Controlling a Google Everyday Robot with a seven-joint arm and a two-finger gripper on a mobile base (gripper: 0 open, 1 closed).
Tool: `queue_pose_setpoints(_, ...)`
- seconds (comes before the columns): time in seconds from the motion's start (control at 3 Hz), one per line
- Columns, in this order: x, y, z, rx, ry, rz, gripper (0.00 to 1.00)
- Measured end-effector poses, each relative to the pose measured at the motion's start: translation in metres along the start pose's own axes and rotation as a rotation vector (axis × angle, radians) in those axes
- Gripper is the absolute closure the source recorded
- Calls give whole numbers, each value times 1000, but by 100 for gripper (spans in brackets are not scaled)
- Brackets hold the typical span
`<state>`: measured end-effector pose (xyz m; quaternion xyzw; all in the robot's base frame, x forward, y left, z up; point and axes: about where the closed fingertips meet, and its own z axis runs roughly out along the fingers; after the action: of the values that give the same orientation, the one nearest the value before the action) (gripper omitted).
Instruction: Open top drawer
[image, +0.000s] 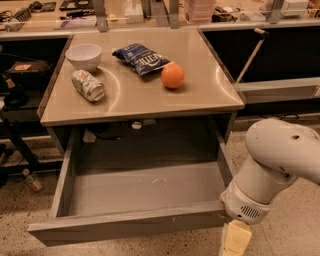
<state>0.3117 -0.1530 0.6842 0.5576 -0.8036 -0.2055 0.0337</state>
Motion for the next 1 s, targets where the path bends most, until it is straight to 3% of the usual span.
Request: queue_pose_setpoints(1.0, 17, 12, -1, -2, -14, 33, 0)
